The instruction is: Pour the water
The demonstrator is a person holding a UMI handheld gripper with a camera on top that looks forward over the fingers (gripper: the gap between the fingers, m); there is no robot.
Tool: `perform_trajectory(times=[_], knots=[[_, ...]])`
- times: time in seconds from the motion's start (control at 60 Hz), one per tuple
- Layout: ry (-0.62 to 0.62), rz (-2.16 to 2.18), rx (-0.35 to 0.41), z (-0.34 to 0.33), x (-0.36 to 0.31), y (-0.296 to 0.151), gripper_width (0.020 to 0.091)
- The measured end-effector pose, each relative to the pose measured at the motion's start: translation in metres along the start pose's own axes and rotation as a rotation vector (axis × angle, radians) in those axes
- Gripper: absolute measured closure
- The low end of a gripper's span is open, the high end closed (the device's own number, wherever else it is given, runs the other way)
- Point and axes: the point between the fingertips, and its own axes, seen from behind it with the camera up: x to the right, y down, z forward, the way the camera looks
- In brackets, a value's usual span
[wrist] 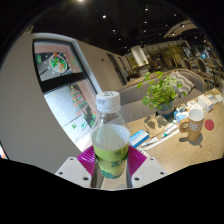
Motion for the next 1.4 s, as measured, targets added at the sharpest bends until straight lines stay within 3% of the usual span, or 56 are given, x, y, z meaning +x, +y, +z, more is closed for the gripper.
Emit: perform_trajectory(times=[0.167,0.333,0.533,0.733,0.933,1.15,1.283,1.4], knots=[[-0.153,0.403,0.059,0.001,0.013,-0.097,0.0708],[-0.313,0.901,0.055,0.016,0.064,-0.154,0.0711],[-0.412,1.363,0.048,0.028,0.134,-0.178,0.0711],[-0.394,1.625,0.003,0.051,0.182,-0.154,0.0711],[-0.358,1.686,-0.046,0.062,0.194,-0.138,0.0713],[-0.376,1.510,-0.074,0.044,0.177,-0.166,0.0714],[-0.359,1.205,-0.044,0.025,0.178,-0.198,0.0714],[-0.268,0.859,0.023,0.012,0.202,-0.232,0.0710]])
